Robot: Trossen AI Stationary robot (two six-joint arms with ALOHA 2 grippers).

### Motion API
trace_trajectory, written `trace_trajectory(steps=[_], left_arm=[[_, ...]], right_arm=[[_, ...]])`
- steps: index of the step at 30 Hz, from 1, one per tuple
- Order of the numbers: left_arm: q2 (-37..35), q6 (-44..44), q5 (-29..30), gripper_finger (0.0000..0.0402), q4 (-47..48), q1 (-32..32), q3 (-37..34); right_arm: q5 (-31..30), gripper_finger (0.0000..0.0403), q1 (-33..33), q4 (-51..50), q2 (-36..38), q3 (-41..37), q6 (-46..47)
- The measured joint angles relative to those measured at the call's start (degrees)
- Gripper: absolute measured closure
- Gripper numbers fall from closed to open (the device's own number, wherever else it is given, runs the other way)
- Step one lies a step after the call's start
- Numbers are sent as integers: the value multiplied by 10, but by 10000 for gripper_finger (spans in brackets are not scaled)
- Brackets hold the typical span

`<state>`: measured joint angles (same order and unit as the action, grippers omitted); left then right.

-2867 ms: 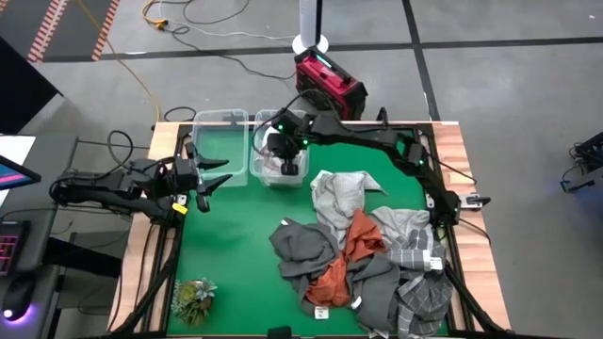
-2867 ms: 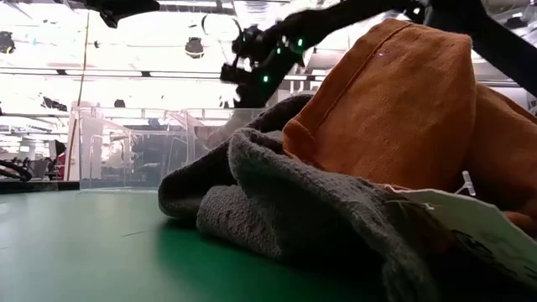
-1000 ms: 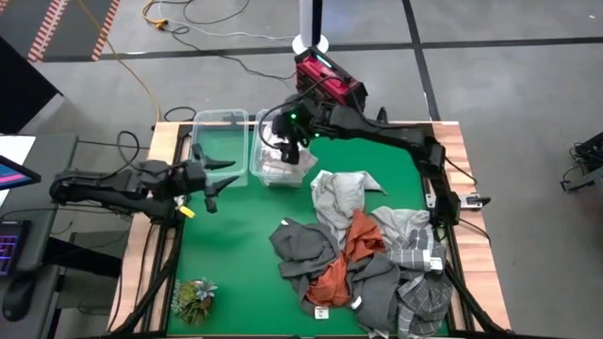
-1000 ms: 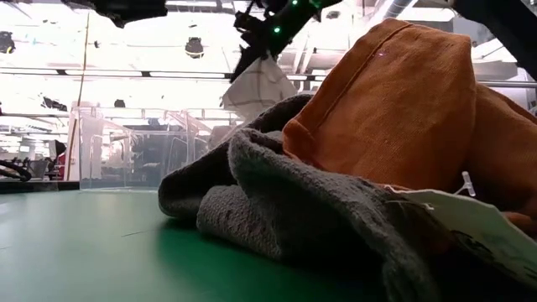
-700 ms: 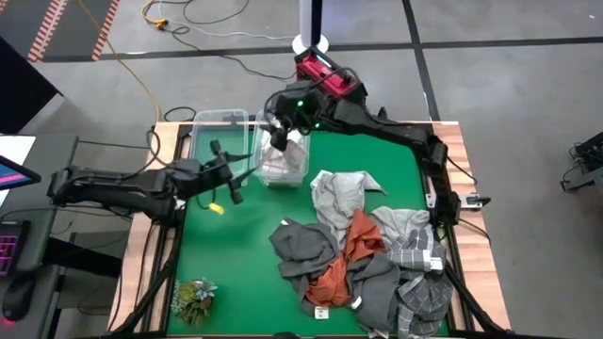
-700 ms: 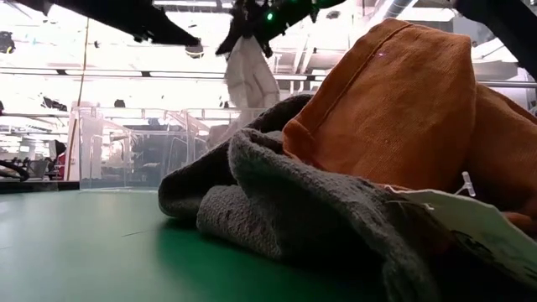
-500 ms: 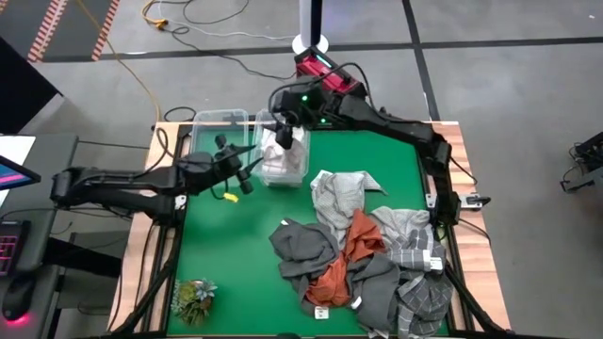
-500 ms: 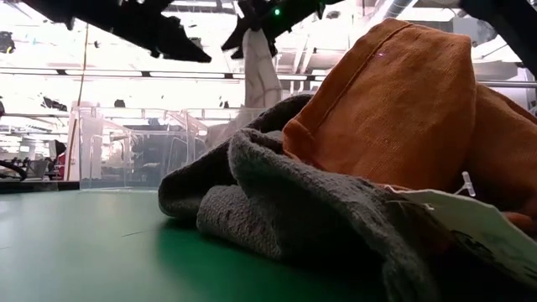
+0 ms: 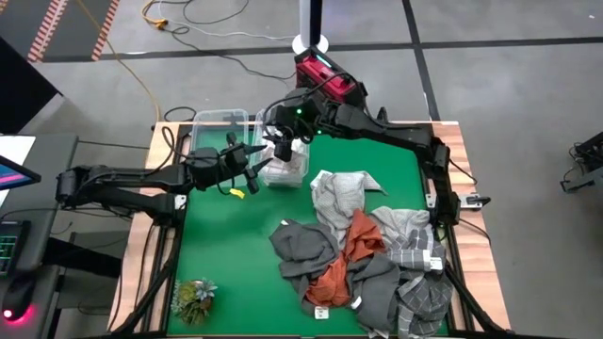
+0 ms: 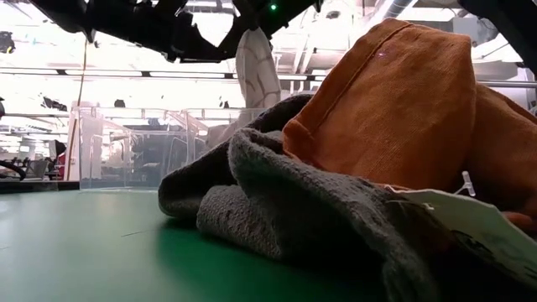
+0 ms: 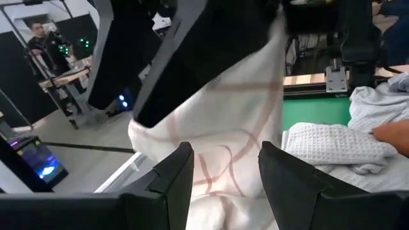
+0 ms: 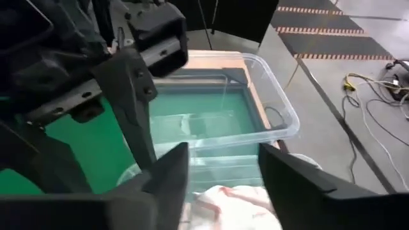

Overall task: Sort towels by color in basket
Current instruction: Put the white towel into the right transparent bin

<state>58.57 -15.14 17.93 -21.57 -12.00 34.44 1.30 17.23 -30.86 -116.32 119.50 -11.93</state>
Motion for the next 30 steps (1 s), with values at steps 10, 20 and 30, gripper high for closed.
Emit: trace_trajectory(steps=[10,20,30], left_arm=[[23,-2,-32,235,-33,-1,0],[35,-26,-7,235,-22,-3,0],[26,-24,-1,235,24,-30,0]], right_arm=[[-2,373,-4,48,0,0,-1],[-2,295,2,-16,10,0,-1],[1,171,5,-227,9,0,-1]])
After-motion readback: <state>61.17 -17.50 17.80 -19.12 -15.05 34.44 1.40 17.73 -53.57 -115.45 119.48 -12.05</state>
